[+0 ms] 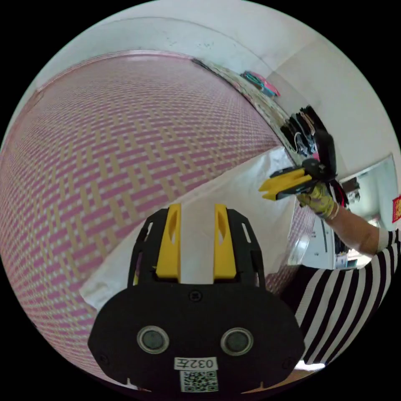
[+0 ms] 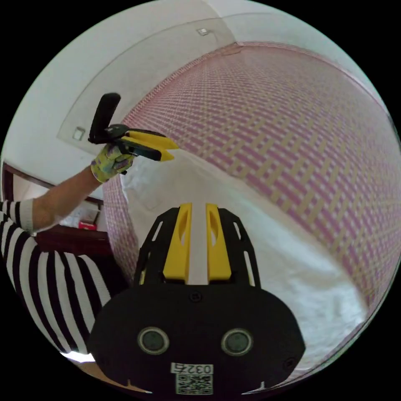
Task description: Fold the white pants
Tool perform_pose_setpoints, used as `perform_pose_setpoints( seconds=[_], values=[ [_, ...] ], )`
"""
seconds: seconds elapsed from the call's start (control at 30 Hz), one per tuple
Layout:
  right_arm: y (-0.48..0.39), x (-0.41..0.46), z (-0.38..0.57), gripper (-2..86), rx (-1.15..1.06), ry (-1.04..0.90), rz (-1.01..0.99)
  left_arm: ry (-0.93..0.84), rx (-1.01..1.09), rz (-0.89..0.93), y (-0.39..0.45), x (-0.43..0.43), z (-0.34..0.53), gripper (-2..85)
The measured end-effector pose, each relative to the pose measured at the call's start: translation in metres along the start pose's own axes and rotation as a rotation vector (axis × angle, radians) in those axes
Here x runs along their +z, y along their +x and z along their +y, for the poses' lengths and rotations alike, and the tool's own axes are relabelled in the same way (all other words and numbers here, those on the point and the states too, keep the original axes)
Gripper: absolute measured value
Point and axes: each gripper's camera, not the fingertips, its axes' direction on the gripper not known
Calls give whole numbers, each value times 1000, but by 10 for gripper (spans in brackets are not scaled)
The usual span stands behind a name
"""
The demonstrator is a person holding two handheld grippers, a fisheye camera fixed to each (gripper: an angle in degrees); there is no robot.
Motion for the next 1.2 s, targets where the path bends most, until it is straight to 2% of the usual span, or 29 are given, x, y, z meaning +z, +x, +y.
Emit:
perform_pose_setpoints(
  seconds=[0.13, 0.23, 0.5, 0.67, 0.83, 0.9, 1.0, 1.13, 1.2],
  values=[
    [10, 12, -55, 67, -165, -149, 94, -187, 188, -23, -6, 31, -44, 64],
    [19, 31, -75, 69, -247, -305, 50, -289, 274, 31, -13, 50, -53, 61],
    [29, 36, -80, 66, -290, -380, -23, -303, 287, 125, -40, 53, -54, 51],
    [18, 27, -71, 2, -279, -410, -30, -287, 276, 124, -48, 48, -48, 4],
    [-12, -6, -59, -8, -328, -340, 52, -156, 258, 206, -58, 15, -39, -9],
    [-10, 0, -59, -9, -279, -333, 101, -151, 229, 139, -62, 22, -41, -9],
    [1, 25, -55, -10, -122, -326, 339, -254, 119, -48, -69, 60, -44, -9],
    [-10, -23, -19, -10, -21, -85, 277, -120, 37, -230, -62, 38, -13, -9],
    [-18, -49, 12, -10, -7, 16, 205, -5, 20, -183, -55, 18, 14, -9]
  ],
)
